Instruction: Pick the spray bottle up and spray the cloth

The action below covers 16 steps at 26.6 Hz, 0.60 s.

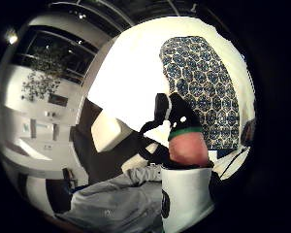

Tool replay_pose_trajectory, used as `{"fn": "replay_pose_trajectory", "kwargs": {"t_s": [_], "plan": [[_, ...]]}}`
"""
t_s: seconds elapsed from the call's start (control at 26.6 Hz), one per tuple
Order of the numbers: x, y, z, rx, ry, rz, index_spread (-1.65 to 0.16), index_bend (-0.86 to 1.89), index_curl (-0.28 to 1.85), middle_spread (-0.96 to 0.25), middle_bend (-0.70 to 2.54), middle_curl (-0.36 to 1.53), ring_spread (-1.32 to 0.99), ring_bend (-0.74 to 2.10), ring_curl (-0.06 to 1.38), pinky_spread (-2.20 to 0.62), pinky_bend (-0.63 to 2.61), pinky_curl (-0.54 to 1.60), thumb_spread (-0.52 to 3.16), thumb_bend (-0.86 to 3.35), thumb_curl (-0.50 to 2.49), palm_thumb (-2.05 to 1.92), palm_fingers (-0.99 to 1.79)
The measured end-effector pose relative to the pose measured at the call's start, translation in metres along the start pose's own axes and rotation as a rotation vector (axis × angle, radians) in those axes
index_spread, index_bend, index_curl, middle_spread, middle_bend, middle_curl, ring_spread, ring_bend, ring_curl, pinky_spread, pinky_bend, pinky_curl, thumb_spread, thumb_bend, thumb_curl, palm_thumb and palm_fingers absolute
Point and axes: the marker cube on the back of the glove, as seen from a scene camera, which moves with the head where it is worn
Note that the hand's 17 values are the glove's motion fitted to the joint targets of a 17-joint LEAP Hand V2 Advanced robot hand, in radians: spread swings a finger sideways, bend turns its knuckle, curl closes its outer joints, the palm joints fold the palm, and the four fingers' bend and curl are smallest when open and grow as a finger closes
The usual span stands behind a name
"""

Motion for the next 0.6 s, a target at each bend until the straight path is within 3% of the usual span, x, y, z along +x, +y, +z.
{"fn": "replay_pose_trajectory", "kwargs": {"t_s": [0.26, 0.6], "plan": [[0.012, 0.029, -0.007, 0.108, -0.106, 0.023, -0.28, 0.10, 0.21, -0.02, 0.30, 0.26, 0.04, 0.30, 0.22, 0.22, 0.37, 0.25, 1.01, 0.25, 0.26, 0.58, 0.46], [0.039, 0.081, -0.024, 0.397, -0.259, 0.052, -0.29, 0.13, 0.22, -0.01, 0.30, 0.30, 0.06, 0.25, 0.23, 0.24, 0.36, 0.28, 1.06, 0.16, 0.30, 0.58, 0.35]]}}
